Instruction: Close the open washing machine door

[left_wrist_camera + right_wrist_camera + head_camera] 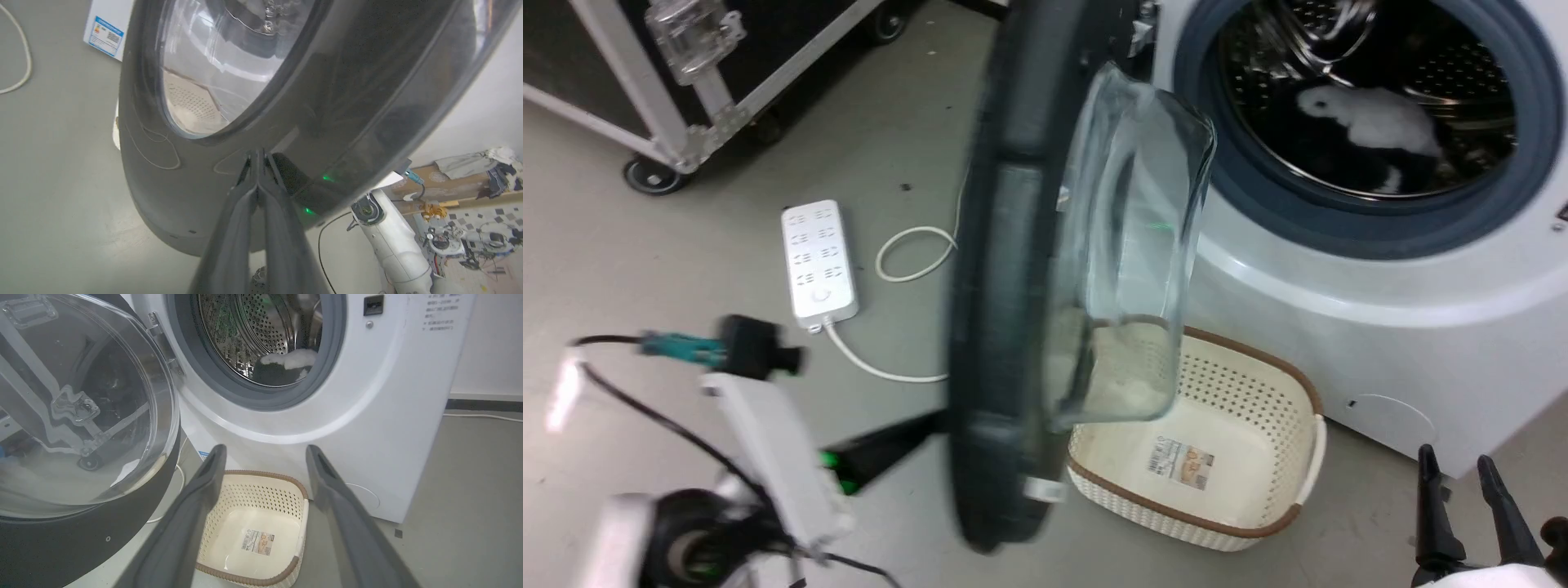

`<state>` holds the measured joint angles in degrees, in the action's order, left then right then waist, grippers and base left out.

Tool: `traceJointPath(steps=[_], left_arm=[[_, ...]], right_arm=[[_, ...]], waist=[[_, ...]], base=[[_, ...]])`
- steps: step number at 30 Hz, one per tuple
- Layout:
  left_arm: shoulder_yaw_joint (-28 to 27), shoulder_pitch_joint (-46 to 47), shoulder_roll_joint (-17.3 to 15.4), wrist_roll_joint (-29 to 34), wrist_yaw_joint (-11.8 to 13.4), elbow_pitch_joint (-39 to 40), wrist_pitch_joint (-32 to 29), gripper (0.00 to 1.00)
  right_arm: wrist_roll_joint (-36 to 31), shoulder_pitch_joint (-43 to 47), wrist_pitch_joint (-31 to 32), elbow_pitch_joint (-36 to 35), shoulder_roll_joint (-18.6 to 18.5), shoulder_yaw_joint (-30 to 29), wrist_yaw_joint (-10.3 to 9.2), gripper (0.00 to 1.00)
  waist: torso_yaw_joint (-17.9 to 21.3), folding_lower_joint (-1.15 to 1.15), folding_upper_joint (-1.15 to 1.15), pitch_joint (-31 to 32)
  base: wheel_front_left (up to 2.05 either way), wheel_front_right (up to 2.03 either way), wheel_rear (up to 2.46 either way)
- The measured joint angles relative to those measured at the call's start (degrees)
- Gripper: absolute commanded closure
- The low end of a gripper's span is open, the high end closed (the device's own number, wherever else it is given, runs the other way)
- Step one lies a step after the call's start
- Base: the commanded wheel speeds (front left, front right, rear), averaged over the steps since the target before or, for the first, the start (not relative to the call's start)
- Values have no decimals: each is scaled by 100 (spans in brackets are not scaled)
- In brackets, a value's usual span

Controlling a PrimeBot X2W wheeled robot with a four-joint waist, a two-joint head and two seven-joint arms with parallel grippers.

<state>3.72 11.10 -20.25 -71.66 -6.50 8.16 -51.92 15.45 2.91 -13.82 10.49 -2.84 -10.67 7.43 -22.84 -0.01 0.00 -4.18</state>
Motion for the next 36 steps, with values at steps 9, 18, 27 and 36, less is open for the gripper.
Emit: traceJointPath(steps=[9,18,27,36], left_arm=[[1629,338,454,598,-69,708,476,100],[2896,1574,125,1696,-74,-71,2307,100],[3599,2995,111,2572,-74,-1731,3740,100],[3645,4138,543,3075,-73,-3238,4470,100]], right_arm=[[77,-28,-66,119,0,-57,0,0],[136,-295,-73,122,0,-68,0,0],[390,-419,-93,89,-1,-3,0,0],[511,-495,-94,33,0,136,0,0]], waist=[[663,0,0,-22],[1710,1,0,-231],[2831,1,0,-534],[3493,1,0,-891]], base=[[0,0,0],[0,0,0],[0,0,0],[0,0,0]])
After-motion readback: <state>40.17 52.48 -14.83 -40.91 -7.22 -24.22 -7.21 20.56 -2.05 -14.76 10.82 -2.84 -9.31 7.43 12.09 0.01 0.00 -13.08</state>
